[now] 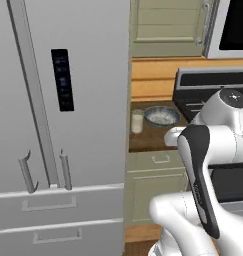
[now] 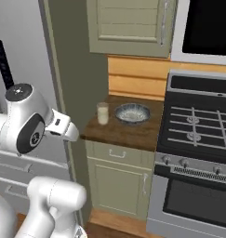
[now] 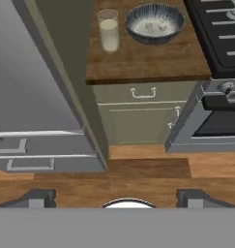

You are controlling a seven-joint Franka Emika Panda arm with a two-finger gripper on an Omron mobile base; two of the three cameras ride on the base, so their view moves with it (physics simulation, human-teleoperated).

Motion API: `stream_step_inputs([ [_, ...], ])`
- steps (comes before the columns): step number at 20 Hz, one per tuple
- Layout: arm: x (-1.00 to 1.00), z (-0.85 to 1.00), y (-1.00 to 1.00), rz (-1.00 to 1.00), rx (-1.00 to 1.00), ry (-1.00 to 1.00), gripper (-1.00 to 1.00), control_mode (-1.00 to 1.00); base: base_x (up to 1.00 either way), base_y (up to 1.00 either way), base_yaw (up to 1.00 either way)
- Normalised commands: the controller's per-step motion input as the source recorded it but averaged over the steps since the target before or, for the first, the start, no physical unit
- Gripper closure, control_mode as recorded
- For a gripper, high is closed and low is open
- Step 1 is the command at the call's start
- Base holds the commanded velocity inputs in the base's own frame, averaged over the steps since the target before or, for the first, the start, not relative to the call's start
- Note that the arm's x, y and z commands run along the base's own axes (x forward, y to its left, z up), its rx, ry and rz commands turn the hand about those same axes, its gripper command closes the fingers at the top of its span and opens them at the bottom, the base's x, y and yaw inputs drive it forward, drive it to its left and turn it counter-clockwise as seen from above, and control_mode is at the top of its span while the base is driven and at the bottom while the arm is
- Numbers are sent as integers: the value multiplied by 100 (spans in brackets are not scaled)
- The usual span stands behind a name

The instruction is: Grab a lemon wedge from the fridge and one ice cube from the ice bowl, and put them in the glass of lemonade.

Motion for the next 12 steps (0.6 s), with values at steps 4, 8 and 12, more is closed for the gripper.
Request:
stream_step_inputs([
  [4, 0, 0, 0, 0, 0, 0, -100, 100, 0, -100, 9],
  [8, 0, 0, 0, 0, 0, 0, -100, 100, 34, -98, 8],
  [12, 0, 0, 0, 0, 0, 0, -100, 100, 66, -64, 0],
])
